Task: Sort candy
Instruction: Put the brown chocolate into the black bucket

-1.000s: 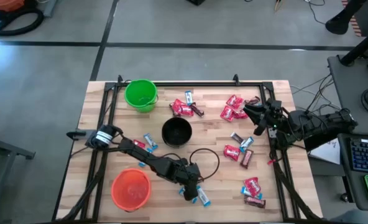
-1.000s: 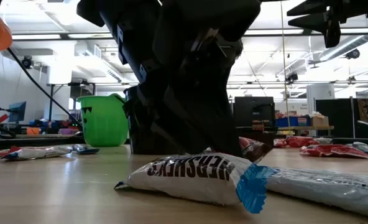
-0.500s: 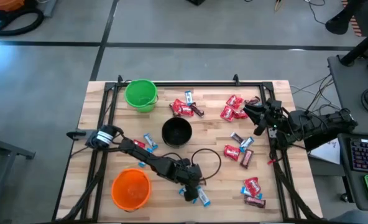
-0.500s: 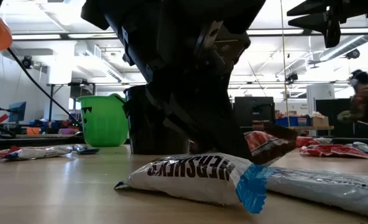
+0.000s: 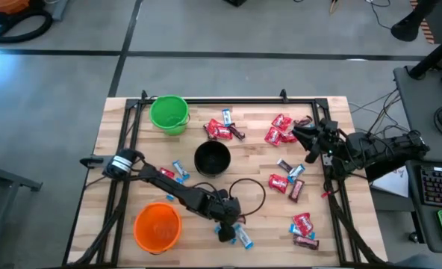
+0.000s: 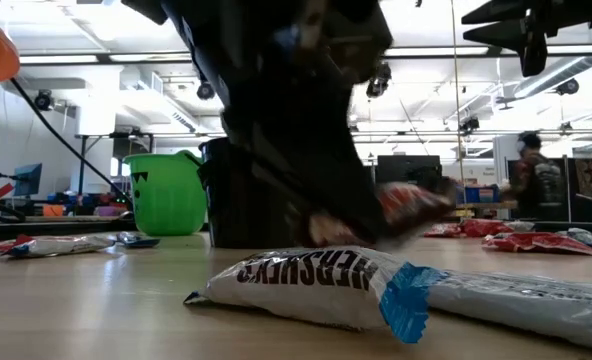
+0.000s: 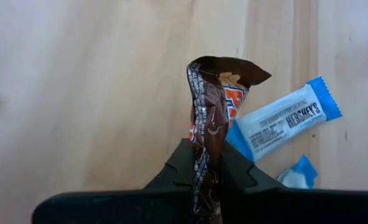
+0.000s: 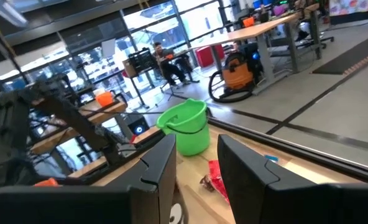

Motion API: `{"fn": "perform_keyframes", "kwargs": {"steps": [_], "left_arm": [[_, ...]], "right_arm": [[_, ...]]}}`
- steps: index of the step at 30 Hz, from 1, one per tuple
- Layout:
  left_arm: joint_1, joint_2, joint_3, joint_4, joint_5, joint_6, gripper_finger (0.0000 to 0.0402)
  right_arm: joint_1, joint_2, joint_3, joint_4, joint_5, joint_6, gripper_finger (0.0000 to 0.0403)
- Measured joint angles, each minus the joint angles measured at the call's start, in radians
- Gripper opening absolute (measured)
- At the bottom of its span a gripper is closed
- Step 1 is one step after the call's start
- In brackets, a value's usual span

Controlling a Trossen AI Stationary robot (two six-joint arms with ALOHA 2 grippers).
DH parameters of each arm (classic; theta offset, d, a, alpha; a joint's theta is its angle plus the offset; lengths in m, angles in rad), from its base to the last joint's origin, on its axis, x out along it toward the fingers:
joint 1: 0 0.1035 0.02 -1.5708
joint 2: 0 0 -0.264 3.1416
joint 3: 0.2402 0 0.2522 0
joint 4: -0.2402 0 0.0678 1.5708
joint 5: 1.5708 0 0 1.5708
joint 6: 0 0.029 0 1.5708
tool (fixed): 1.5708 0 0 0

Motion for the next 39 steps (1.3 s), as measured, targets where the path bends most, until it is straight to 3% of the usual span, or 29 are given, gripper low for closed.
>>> {"fn": "perform_keyframes", "kwargs": {"steps": [15, 39], "left_arm": [[0.059, -0.160, 0.000, -0.201, -0.111, 0.088, 0.0001], [0.206, -0.341, 0.000, -0.411, -0.141, 0.208, 0.0001]], "right_arm": [[0.000, 0.000, 0.000, 0.000, 0.000, 0.000, 0.0109], [0.000, 0.000, 0.000, -0.003, -0.026, 0.000, 0.0109]]}}
